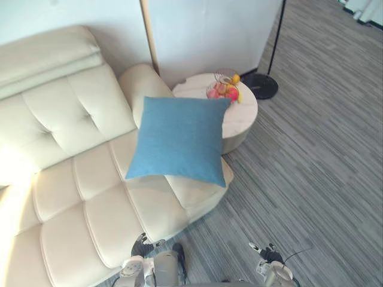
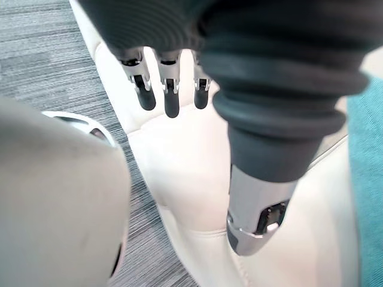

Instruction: Pick up cushions and gather them together orderly.

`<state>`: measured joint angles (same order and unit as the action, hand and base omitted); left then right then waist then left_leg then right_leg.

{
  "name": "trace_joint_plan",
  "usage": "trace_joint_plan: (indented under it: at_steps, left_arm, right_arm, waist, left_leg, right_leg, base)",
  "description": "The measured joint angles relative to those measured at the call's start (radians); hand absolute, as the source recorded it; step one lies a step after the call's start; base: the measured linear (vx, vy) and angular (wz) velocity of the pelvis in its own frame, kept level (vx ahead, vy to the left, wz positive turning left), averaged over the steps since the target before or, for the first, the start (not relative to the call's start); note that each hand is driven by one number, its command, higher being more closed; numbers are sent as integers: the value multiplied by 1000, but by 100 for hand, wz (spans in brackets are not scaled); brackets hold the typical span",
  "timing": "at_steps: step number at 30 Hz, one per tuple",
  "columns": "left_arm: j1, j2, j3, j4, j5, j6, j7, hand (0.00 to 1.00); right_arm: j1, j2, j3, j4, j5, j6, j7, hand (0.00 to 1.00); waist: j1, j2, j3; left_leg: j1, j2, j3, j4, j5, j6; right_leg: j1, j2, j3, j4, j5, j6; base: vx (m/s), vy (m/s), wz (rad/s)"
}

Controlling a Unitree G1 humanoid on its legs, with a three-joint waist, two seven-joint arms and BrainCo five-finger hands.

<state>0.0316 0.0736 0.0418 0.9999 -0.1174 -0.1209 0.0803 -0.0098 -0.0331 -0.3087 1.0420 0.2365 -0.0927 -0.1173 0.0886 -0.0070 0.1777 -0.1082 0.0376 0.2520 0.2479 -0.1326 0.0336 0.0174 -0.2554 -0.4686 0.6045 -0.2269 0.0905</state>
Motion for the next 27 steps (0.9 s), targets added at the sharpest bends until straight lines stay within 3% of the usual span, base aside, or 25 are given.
trace_joint_plan:
  at_steps: [1,3,5,6,7,8,10,13,19,25,27]
  left_arm:
    - [1,5,-2,0,0,0,0,0]
    - [2,26,-22,-7,-1,0,3,0]
    - [3,30,-26,-7,-1,0,4,0]
    - [3,34,-33,-7,-1,-1,5,0]
    - [-3,38,-32,-3,-1,0,6,0]
    - [-3,36,-33,-3,-1,0,8,0]
    - [3,11,-32,-4,-1,-3,10,0]
    - [0,9,-31,-5,-3,-3,13,0]
    - [-4,16,-31,-18,-5,-3,17,0]
    - [-17,63,-7,-134,-32,-15,32,0]
    - [-19,86,53,-219,-59,-23,45,0]
  right_arm:
    - [1,4,1,0,0,0,2,0]
    - [2,4,6,0,0,0,3,0]
    - [1,2,11,0,1,-1,2,0]
    - [6,2,19,0,1,-2,1,0]
    - [15,-4,17,7,2,-2,1,0]
    - [20,-8,17,12,2,-2,-1,0]
    - [25,-27,15,24,2,-2,-7,0]
    - [22,-19,3,28,2,-1,-7,0]
    - [8,-19,-6,-23,7,-12,-11,0]
    - [-18,-58,-3,-195,9,-20,-12,0]
    - [-18,-92,-1,-301,9,-24,-12,0]
  waist:
    - [-4,-3,-1]
    - [-8,-14,-4]
    - [-24,-15,-5]
    - [-36,-33,-11]
    - [-39,-42,-7]
    - [-41,-36,-8]
    - [-31,1,-38]
    - [-34,13,-35]
    - [-34,-3,-35]
    - [-38,9,-32]
    - [-44,14,-31]
  left_leg:
    - [1,-2,-10,-1,-2,0]
    - [6,-10,-62,-2,-10,-3]
    - [8,-10,-96,-2,-8,-17]
    - [4,-28,-131,10,-7,-38]
    - [4,-35,-157,32,-15,-47]
    - [2,-32,-169,39,-14,-50]
    - [-33,-9,-206,35,-6,-64]
    - [-43,10,-239,23,10,-87]
    - [-21,13,-235,-38,57,-103]
    - [34,10,-235,-173,148,-102]
    - [66,13,-227,-251,183,-94]
  right_leg:
    - [-13,4,29,19,-24,2]
    - [-90,53,193,-34,-77,2]
    - [-109,88,278,-114,-74,4]
    - [-107,108,362,-250,-10,-17]
    - [-98,101,358,-264,29,-14]
    - [-87,101,343,-268,27,-17]
    - [-82,129,296,-325,37,-31]
    - [-33,156,238,-394,63,-46]
    - [6,162,199,-447,77,-51]
    - [18,163,180,-474,104,-60]
    - [16,166,174,-484,112,-62]
  base:
    - [38,-30,72]
    - [71,-65,63]
    - [71,-96,69]
    - [102,-177,99]
    - [110,-202,88]
    - [104,-178,53]
    - [113,-157,37]
    - [131,-138,44]
    - [58,-60,22]
    - [-76,-15,8]
    - [-139,14,6]
